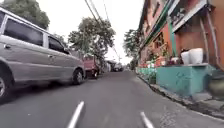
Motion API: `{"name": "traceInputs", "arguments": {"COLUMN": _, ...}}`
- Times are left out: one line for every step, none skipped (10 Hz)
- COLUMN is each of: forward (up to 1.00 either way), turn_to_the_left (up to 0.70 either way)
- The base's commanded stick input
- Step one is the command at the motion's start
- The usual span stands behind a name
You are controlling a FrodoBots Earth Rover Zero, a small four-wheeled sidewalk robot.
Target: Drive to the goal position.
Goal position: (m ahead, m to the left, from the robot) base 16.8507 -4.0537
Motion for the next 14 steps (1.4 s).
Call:
{"name": "traceInputs", "arguments": {"forward": 0.70, "turn_to_the_left": 0.00}}
{"name": "traceInputs", "arguments": {"forward": 0.70, "turn_to_the_left": 0.00}}
{"name": "traceInputs", "arguments": {"forward": 0.70, "turn_to_the_left": 0.00}}
{"name": "traceInputs", "arguments": {"forward": 0.70, "turn_to_the_left": 0.00}}
{"name": "traceInputs", "arguments": {"forward": 0.70, "turn_to_the_left": 0.00}}
{"name": "traceInputs", "arguments": {"forward": 0.70, "turn_to_the_left": 0.00}}
{"name": "traceInputs", "arguments": {"forward": 0.70, "turn_to_the_left": 0.00}}
{"name": "traceInputs", "arguments": {"forward": 0.70, "turn_to_the_left": -0.05}}
{"name": "traceInputs", "arguments": {"forward": 0.70, "turn_to_the_left": -0.22}}
{"name": "traceInputs", "arguments": {"forward": 0.70, "turn_to_the_left": -0.32}}
{"name": "traceInputs", "arguments": {"forward": 0.70, "turn_to_the_left": -0.35}}
{"name": "traceInputs", "arguments": {"forward": 0.70, "turn_to_the_left": -0.35}}
{"name": "traceInputs", "arguments": {"forward": 0.70, "turn_to_the_left": -0.35}}
{"name": "traceInputs", "arguments": {"forward": 0.70, "turn_to_the_left": -0.35}}
